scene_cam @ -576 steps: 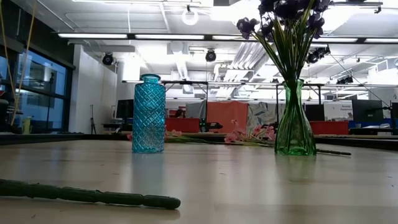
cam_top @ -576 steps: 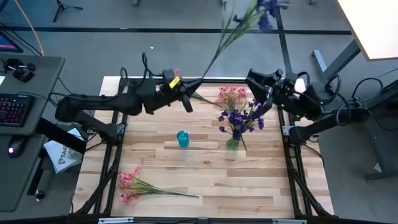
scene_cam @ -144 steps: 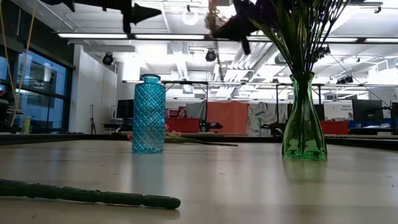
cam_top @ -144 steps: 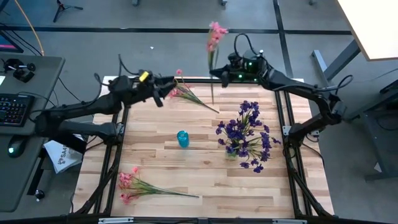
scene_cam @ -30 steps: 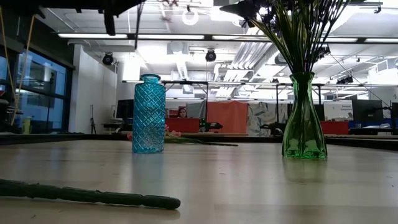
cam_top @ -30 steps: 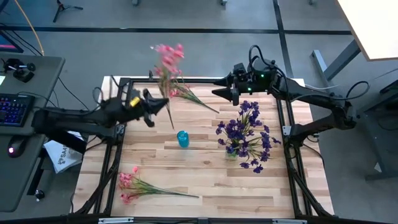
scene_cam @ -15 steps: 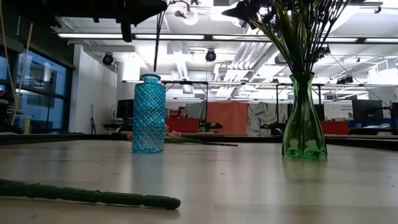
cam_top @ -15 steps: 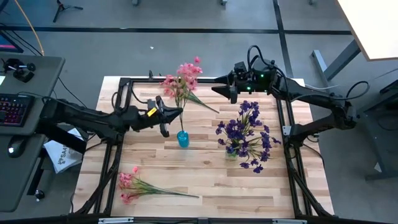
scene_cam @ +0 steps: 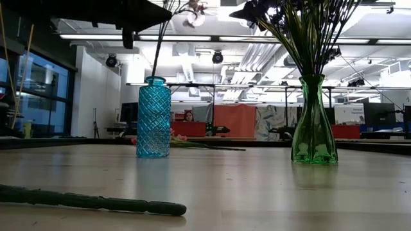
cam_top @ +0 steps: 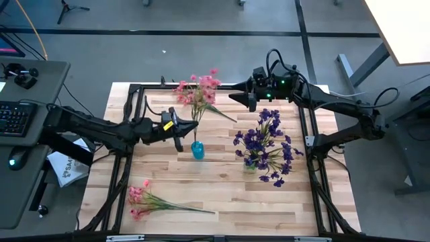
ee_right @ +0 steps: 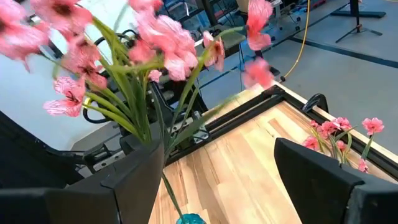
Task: Sort flowers into vase by color
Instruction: Put the top right pink flowers into the blue vase, then put the bottom pink flowers into the blue vase
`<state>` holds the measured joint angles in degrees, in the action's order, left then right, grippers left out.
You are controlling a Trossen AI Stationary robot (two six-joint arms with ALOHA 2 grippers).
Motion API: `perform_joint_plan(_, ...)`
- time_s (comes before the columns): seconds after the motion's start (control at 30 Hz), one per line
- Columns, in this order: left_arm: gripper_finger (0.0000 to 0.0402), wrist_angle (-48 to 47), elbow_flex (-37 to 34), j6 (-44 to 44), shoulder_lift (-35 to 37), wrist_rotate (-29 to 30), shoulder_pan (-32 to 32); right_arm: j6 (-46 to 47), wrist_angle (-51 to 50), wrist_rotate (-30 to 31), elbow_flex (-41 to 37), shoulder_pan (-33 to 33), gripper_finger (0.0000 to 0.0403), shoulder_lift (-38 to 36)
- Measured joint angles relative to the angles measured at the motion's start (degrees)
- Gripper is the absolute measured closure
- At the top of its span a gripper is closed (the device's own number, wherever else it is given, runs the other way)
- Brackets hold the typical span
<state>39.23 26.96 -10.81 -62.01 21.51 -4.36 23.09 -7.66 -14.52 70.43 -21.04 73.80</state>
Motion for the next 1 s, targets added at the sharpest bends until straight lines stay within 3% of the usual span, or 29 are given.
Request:
perform_joint_plan(0.37, 0.038, -5.02, -0.35, -2.08, 0.04, 0.05, 0.02, 0.71, -0.02, -0.02, 0.0, 0.02, 0.0102, 0.0)
perform_joint_plan(0.67, 0.0273, -19.94, -0.35, -3.72, 5.99, -0.07, 0.02, 4.09, 0.09, -2.67, 0.0, 0.07, 0.0102, 0.0)
perform_joint_plan(0.83, 0.0217, -28.1, -0.35, -7.43, 12.86, -2.41, 0.02, 5.5, 0.14, -2.87, 0.0, 0.07, 0.0102, 0.0)
perform_joint_plan(1.0, 0.0185, -35.89, 0.68, -10.02, 20.52, -5.04, 0.02, 8.6, 2.87, -5.33, 0.0, 0.07, 0.0102, 0.0)
